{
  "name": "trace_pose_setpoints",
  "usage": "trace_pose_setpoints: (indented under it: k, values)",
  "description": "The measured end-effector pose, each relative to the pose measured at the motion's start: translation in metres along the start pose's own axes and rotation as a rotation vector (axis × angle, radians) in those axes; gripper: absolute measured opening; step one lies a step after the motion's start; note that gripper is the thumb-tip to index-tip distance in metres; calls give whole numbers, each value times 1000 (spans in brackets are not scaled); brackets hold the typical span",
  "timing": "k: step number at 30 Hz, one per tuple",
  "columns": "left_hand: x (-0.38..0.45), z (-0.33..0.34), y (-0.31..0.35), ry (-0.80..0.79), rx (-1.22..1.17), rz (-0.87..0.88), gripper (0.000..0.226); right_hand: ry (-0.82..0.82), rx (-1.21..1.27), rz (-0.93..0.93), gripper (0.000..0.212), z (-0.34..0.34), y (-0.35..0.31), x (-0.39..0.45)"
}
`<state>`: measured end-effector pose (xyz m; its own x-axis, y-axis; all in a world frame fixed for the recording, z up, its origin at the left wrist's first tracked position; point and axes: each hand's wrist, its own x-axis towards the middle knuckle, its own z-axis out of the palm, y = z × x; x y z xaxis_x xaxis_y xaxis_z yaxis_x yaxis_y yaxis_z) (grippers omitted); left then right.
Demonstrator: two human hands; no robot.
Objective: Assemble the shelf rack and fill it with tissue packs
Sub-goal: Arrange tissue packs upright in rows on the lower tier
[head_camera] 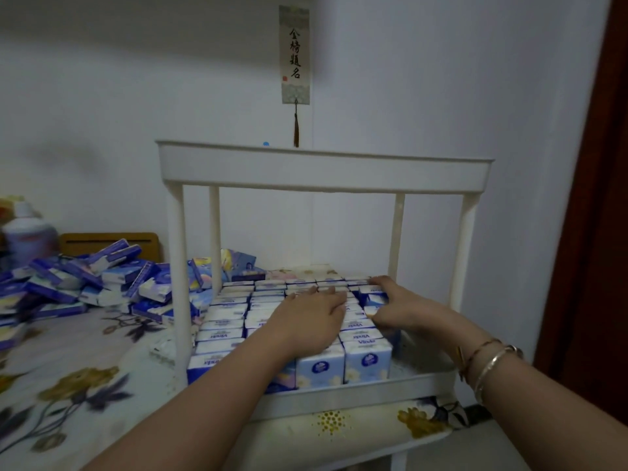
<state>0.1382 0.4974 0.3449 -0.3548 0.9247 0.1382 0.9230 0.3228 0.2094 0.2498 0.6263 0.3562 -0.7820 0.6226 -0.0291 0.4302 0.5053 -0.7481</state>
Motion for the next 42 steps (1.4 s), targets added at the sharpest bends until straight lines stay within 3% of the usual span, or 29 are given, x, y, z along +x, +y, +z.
trace_pose_setpoints:
  k: [3, 8, 12, 15, 19, 25, 28, 30, 32, 37, 42]
  values:
    - [0, -1, 1, -4, -5, -7, 49, 31, 137, 11, 90, 4, 4, 2]
    - [-3, -2, 2, -12, -5, 1, 48, 225, 361, 120, 80, 7, 16, 10]
    - [-4, -2, 3, -15, -9, -4, 48, 148, 364, 151, 80, 17, 32, 18]
    - [-4, -2, 3, -14, -8, -5, 48, 144, 475, 140, 58, 20, 31, 15]
    - [-3, -2, 4, -22, -11, -7, 48, 182, 426, 115, 38, 25, 39, 27]
    - [-5, -3, 4, 20, -63, 0, 45, 158, 344, 191, 65, 24, 53, 31]
    - [-11, -7, 8, 165, -332, -37, 39, 198, 271, 236, 66, 13, 26, 1]
    - [-17, -16, 10, 280, -498, -51, 34, 241, 209, 199, 65, 5, 16, -7]
    - [-28, -27, 8, 341, -491, -7, 31, 261, 190, 114, 59, 0, 1, -22]
    - [-81, -46, -9, 412, -527, 51, 27, 403, 204, -297, 35, 17, -53, -69]
    - [-155, -72, -54, 591, -690, -24, 29, 256, 423, -563, 33, 77, -127, -102]
